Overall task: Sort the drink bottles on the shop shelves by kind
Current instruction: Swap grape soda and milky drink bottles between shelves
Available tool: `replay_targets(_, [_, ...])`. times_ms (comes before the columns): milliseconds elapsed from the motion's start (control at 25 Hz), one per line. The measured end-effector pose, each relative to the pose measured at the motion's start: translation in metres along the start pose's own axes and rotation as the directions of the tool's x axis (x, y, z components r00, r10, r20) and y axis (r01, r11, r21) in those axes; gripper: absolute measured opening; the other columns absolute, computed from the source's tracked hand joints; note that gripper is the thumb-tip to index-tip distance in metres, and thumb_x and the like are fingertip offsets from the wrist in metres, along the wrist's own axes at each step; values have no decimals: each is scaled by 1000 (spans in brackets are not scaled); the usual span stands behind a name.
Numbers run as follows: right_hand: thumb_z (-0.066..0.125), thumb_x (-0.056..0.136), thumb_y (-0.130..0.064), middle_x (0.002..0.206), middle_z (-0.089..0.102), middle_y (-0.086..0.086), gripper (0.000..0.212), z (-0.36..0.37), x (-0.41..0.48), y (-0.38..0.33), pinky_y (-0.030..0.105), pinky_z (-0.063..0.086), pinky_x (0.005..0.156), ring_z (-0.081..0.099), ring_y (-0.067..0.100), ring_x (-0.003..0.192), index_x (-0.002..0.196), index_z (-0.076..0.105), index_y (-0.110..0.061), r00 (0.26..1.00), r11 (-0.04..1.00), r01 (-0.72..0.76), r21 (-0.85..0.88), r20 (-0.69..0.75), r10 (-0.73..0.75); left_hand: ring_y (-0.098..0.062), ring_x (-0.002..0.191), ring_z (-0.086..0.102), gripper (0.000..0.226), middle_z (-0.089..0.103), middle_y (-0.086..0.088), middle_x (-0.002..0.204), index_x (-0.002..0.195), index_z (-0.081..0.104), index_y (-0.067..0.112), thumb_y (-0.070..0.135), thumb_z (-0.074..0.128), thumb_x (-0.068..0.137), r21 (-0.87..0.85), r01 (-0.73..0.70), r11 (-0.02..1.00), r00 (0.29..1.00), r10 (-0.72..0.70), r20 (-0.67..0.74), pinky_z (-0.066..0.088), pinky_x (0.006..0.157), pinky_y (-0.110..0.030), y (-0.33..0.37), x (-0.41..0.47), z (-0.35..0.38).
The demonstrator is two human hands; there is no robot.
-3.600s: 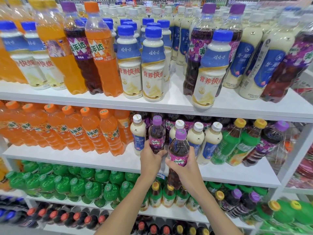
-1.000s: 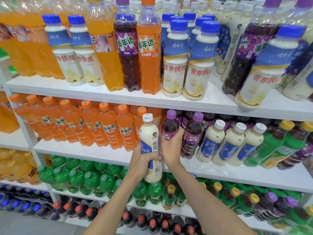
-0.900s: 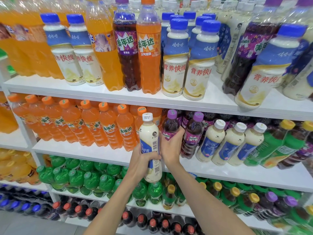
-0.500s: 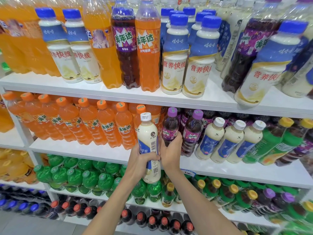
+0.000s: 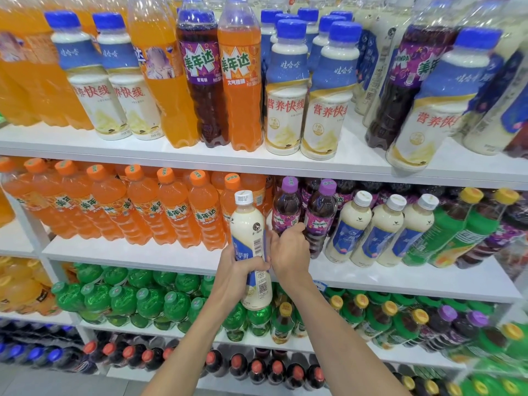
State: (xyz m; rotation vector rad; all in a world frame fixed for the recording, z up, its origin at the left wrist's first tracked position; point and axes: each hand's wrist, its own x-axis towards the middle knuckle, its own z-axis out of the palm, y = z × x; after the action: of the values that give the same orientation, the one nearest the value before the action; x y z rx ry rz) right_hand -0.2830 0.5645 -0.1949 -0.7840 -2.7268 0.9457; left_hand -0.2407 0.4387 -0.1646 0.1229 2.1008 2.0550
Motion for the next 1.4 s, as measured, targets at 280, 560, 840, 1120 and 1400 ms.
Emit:
replay_targets(280, [51, 104, -47, 112, 70, 16, 54, -6, 5, 3, 39, 55, 80, 69, 34, 105, 117, 62, 5, 996, 991, -9, -132, 85, 21, -30, 79, 69, 34, 72, -18, 82, 87, 67, -3, 14, 69, 58, -5, 21, 1000, 1000, -21, 14, 55, 80, -49, -2, 1, -1])
replay_targets(560, [51, 103, -50, 113, 71, 19, 59, -11, 3, 10, 38, 53, 79, 69, 35, 105, 119, 58, 7, 999, 996, -15, -84, 47, 19, -27, 78, 70, 26, 72, -12, 79, 86, 69, 6, 11, 67, 61, -28, 0, 1000, 998, 1, 55, 56, 77, -45, 9, 0, 2])
replay_targets(840, [51, 105, -41, 108, 69, 20, 42, -30, -5, 27, 40, 49, 76, 67, 36, 102, 114, 55, 0, 990, 988, 109, -108, 96, -99, -18, 75, 73, 31, 77, -8, 83, 94, 71, 5, 10, 71, 63, -67, 12, 998, 998, -8, 63, 57, 66, -24, 13, -3, 19])
replay_targets(1120, [48, 104, -34, 103, 68, 13, 29, -66, -22, 60, 35, 38, 64, 65, 34, 96, 113, 54, -7, 982, 974, 158, -163, 131, -137, -28, 85, 74, 41, 78, -10, 91, 101, 68, 9, 20, 83, 64, -34, 29, 999, 999, -29, 18, 61, 69, -30, 16, -3, 60])
replay_targets(1400, [48, 104, -46, 110, 69, 8, 38, -100, -21, 97, 37, 44, 72, 66, 31, 102, 120, 56, -12, 991, 983, 117, -138, 87, -106, -17, 71, 73, 22, 74, -16, 88, 101, 63, 9, 0, 77, 85, -54, 53, 997, 999, -53, 5, 57, 59, -23, 27, -6, 105])
